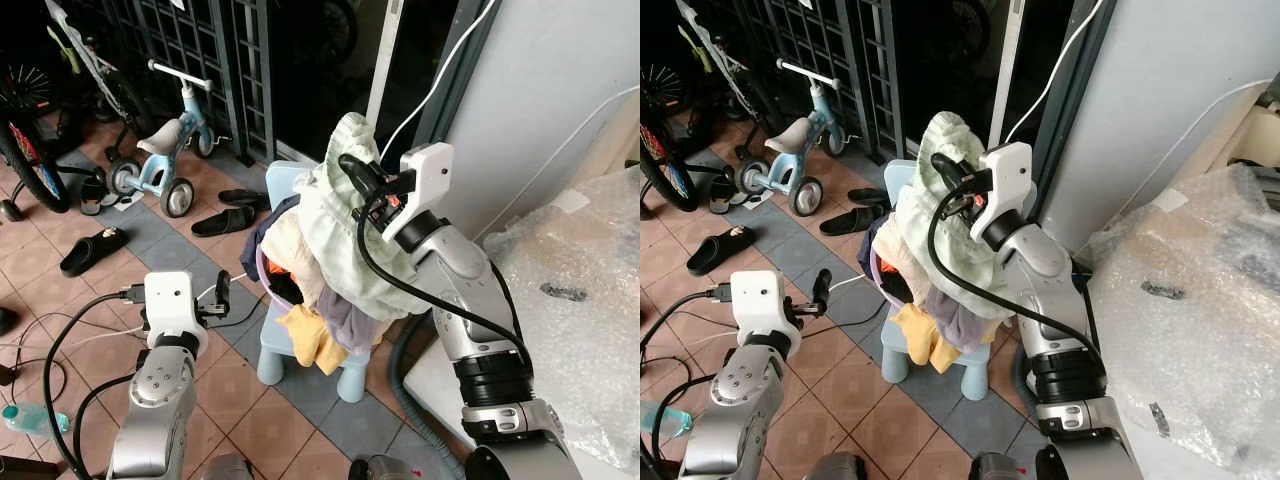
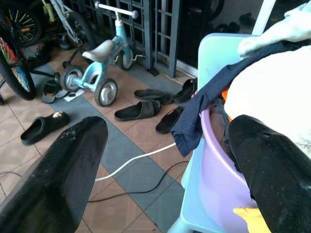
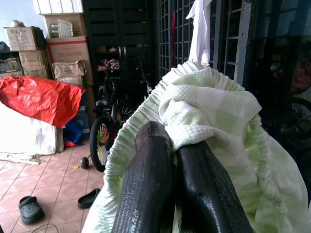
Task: Clothes washing
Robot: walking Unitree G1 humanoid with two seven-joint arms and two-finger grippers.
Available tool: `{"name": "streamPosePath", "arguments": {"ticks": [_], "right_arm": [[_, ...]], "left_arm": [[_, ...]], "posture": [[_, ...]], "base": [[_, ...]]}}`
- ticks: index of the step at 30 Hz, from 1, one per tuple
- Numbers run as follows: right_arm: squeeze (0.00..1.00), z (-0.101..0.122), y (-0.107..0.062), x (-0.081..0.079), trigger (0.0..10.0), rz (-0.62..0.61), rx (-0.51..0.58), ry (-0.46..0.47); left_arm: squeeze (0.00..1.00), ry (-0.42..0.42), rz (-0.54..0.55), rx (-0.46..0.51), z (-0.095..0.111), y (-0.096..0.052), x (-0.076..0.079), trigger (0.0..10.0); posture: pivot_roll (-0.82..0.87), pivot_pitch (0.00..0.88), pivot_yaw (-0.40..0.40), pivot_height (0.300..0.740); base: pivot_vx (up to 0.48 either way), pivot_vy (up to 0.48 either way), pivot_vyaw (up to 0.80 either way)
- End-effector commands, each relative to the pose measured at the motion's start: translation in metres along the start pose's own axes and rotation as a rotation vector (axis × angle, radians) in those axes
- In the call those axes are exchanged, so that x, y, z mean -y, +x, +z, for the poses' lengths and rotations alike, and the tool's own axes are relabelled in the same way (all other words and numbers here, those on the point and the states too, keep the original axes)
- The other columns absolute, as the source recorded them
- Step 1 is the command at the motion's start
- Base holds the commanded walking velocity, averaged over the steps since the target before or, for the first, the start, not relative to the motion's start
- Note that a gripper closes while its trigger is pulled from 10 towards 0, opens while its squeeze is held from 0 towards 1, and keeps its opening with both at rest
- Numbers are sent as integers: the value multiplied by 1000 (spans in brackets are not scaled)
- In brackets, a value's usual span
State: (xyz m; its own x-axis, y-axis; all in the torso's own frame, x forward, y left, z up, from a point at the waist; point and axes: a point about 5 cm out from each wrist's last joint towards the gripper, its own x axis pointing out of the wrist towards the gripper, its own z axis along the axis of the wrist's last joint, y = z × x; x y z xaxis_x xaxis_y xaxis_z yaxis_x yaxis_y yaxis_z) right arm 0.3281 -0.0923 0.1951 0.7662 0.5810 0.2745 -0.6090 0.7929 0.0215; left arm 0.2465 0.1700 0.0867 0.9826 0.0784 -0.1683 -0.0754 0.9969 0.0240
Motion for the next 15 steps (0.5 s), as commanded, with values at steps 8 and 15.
{"name": "streamPosePath", "arguments": {"ticks": [8, 15], "right_arm": [[0, 25, -13, 20, 0, -164, 73, -134], [0, -3, -49, 20, 0, -294, -35, -132]], "left_arm": [[0, 10, 60, 70, 12, 3, -1, 10000], [0, 48, 51, 74, 15, 10, 4, 10000]], "posture": [[-1, 48, 4, 740], [-22, 44, 25, 740]], "base": [[0, 0, 0], [0, 0, 0]]}}
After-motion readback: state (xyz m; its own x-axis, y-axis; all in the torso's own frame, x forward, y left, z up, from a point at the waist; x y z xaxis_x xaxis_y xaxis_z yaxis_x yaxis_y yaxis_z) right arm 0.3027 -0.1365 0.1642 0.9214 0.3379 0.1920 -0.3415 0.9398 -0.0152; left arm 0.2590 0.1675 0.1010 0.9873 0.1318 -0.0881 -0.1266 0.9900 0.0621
